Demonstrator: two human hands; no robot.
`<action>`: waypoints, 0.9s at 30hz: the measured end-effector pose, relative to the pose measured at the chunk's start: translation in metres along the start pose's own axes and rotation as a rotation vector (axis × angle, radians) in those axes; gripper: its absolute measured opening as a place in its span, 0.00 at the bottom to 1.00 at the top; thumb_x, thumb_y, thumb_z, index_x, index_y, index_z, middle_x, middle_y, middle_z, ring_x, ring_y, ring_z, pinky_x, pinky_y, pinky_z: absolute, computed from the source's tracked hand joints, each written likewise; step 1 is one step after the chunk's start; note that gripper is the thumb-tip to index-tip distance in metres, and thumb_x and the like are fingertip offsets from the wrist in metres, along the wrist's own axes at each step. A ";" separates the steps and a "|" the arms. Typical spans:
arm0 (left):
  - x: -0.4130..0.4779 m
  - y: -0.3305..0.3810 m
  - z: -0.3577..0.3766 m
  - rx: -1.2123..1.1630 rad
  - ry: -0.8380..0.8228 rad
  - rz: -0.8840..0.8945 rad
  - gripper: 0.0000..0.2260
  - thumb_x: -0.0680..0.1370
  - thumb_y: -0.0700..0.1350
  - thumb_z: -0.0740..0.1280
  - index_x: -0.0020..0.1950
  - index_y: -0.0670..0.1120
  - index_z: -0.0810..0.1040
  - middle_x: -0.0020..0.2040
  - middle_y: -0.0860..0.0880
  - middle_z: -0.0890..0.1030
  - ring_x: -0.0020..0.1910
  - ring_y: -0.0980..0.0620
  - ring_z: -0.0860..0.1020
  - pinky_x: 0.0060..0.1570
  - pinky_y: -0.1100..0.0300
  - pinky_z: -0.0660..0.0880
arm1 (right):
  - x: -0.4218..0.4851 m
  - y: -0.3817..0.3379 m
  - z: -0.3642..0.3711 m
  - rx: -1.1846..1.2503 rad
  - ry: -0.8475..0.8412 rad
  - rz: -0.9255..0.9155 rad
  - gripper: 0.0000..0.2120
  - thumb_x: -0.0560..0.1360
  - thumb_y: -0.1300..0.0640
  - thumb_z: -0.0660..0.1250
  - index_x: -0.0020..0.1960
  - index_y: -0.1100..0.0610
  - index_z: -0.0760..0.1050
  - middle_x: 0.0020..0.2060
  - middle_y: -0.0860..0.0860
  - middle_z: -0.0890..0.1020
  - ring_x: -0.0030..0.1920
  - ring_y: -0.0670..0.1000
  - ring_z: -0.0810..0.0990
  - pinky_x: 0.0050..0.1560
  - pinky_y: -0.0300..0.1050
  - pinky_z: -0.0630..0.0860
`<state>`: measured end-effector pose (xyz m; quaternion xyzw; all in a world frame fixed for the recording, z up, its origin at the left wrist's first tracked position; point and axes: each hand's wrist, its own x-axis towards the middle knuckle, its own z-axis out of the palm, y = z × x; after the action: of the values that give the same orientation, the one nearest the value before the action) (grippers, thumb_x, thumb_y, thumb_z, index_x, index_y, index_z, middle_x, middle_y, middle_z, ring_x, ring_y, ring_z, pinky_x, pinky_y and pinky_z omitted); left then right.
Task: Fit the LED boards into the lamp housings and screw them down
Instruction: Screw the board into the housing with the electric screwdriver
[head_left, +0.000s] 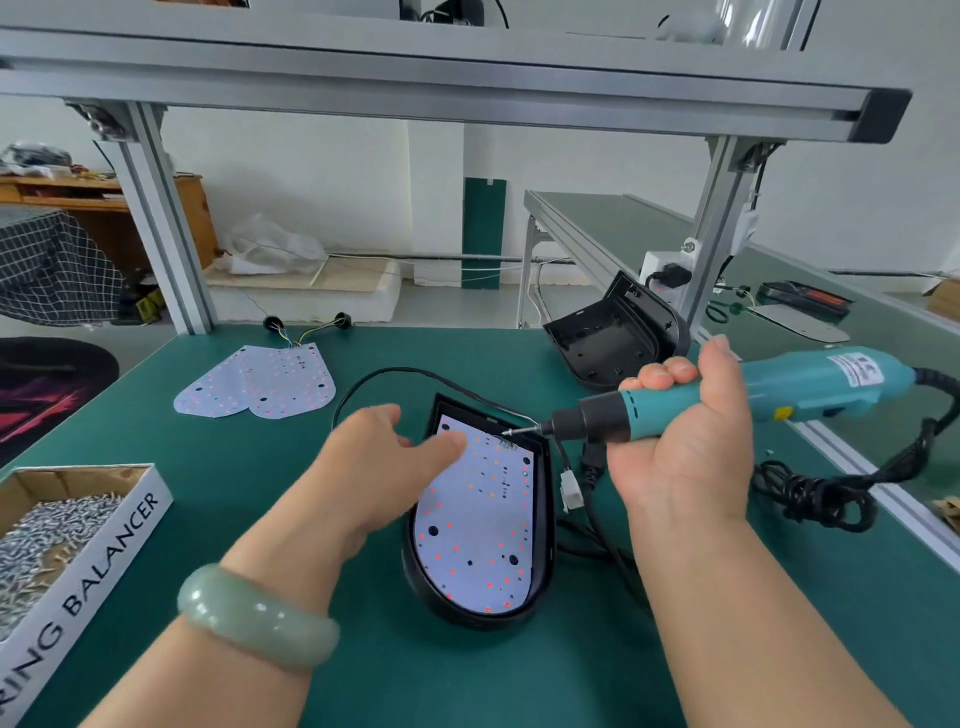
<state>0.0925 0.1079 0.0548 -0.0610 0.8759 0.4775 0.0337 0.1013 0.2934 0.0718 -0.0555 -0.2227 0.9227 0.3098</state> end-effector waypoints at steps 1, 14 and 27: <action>0.003 0.000 0.003 0.024 -0.074 -0.041 0.35 0.72 0.56 0.71 0.74 0.44 0.65 0.54 0.49 0.80 0.46 0.49 0.79 0.40 0.60 0.75 | 0.003 0.005 0.003 -0.029 -0.004 0.001 0.10 0.77 0.55 0.66 0.41 0.52 0.67 0.27 0.44 0.70 0.25 0.44 0.69 0.30 0.36 0.69; 0.010 -0.009 0.015 0.386 -0.148 -0.008 0.20 0.72 0.47 0.70 0.29 0.46 0.60 0.21 0.52 0.62 0.24 0.49 0.59 0.26 0.62 0.55 | 0.021 0.064 0.018 -0.264 -0.133 -0.043 0.08 0.76 0.62 0.67 0.42 0.53 0.70 0.26 0.47 0.72 0.26 0.47 0.69 0.29 0.38 0.70; 0.012 -0.012 0.019 0.372 -0.123 0.031 0.18 0.72 0.48 0.69 0.29 0.45 0.63 0.16 0.54 0.64 0.20 0.52 0.63 0.23 0.65 0.58 | 0.022 0.080 0.023 -0.421 -0.254 -0.113 0.07 0.76 0.63 0.67 0.45 0.56 0.69 0.24 0.46 0.73 0.24 0.47 0.71 0.34 0.43 0.70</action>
<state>0.0824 0.1164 0.0329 -0.0107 0.9461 0.3108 0.0905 0.0342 0.2412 0.0578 0.0102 -0.4499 0.8367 0.3122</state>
